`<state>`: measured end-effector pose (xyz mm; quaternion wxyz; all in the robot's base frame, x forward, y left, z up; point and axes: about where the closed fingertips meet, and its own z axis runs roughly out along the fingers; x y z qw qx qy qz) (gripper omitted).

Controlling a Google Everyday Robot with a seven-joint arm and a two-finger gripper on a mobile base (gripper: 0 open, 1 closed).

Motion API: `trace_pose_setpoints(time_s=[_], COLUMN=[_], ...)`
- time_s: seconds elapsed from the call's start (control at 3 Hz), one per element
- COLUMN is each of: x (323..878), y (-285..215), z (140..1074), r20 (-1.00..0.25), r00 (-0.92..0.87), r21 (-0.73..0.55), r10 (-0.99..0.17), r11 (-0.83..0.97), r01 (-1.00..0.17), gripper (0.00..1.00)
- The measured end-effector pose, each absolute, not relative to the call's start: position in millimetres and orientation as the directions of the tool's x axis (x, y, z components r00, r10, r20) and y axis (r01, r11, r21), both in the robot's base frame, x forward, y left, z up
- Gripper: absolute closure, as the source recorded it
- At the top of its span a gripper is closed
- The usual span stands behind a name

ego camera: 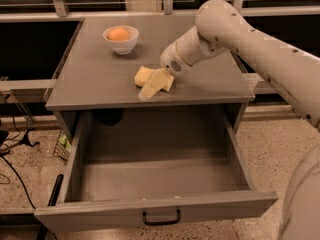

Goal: Pick sponge from top drawer and place on counter

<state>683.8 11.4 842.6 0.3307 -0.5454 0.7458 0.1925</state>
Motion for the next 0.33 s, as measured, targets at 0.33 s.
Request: trace_pose_setpoints(time_s=[0.33], x=[683.8], y=[11.4], z=[842.6], r20=[-0.703], r00=[-0.186], r21=[-0.074], r10=[-0.686], r11=[0.331], r01=[-0.941], gripper=[0.00])
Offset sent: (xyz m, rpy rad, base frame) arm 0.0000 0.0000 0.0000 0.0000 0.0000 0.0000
